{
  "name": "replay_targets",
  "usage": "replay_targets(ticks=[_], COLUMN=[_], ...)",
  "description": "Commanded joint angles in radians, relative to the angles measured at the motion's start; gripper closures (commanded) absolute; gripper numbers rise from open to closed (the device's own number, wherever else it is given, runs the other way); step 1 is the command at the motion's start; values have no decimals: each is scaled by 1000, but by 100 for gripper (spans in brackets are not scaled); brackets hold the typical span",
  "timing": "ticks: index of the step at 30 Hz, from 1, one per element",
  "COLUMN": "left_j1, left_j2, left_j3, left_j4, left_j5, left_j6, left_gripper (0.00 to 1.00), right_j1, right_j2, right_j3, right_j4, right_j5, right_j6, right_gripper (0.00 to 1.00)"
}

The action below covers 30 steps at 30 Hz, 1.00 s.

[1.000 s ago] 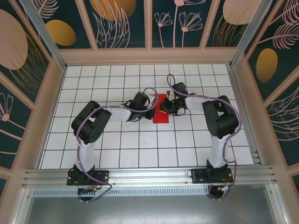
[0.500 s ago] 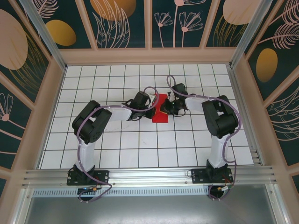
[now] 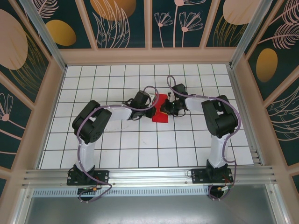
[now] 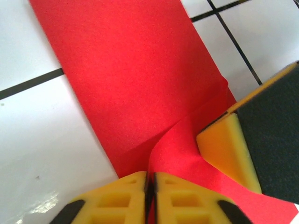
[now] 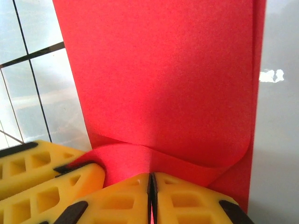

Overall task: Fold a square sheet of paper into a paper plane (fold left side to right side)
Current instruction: Fold the triangle a second time at the center of the table.

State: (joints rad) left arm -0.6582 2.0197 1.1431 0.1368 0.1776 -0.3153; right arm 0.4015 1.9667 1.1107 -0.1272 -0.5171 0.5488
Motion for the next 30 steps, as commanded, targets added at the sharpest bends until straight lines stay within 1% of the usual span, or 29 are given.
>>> replay_targets(ticks=[1, 5, 7, 10, 13, 18, 26, 30], left_j1=[6, 6, 6, 5, -3, -16, -17, -18], left_j2=[-83, -160, -192, -233, -237, -170, -81, -76], left_j3=[17, -15, -43, -103, -133, -104, -57, -67], left_j4=[-44, -49, -43, 0, 37, 40, 27, 16], left_j5=[-25, -15, 18, 144, 253, 345, 397, 357], left_j6=[-12, -18, -17, -32, -52, -61, -54, -44], left_gripper=[74, 66, 63, 62, 62, 62, 62, 62], right_j1=[-13, -13, -13, -13, -13, -13, -13, -12], right_j2=[42, 42, 40, 40, 39, 41, 41, 43], right_j3=[-48, -47, -48, -46, -46, -47, -45, -43], right_j4=[-88, -81, -78, -74, -72, -74, -80, -84], right_j5=[74, 71, 69, 66, 65, 63, 65, 66], right_j6=[-15, -12, -11, -10, -11, -13, -13, -16], right_gripper=[87, 87, 87, 87, 87, 87, 87, 87])
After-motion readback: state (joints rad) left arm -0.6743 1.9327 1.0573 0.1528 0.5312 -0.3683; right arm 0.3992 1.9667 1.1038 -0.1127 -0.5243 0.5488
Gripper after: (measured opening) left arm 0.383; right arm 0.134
